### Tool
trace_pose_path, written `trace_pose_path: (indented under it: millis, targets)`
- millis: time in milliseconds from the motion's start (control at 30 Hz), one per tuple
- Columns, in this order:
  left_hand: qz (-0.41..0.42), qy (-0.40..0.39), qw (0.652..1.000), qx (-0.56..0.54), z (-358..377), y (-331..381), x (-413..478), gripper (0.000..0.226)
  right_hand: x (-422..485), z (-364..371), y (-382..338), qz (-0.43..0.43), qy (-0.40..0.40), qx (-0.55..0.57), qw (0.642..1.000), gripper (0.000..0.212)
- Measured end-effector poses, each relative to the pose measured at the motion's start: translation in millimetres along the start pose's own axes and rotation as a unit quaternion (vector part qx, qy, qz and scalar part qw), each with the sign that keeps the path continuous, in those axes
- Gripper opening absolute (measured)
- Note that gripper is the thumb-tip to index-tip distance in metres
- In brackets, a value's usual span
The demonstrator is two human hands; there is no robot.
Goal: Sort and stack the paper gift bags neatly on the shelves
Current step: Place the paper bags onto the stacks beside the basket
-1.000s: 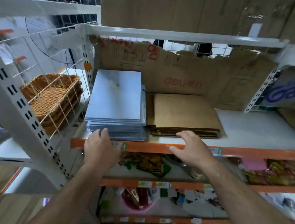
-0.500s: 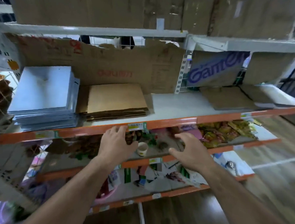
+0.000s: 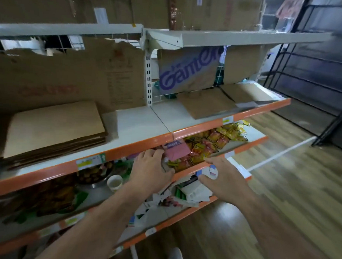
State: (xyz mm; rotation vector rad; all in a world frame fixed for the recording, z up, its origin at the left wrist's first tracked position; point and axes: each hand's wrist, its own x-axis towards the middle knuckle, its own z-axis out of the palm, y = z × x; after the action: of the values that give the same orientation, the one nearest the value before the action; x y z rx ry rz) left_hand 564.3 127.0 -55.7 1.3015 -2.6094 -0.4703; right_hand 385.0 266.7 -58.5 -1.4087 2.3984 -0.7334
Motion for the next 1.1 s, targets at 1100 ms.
trace_pose_path:
  millis: [1100]
  targets:
    - [0.003, -0.008, 0.999, -0.036, 115.1, 176.1, 396.2, 0.065, 381.7, -122.0, 223.2, 0.114, -0.017, 0.073, 0.991, 0.031]
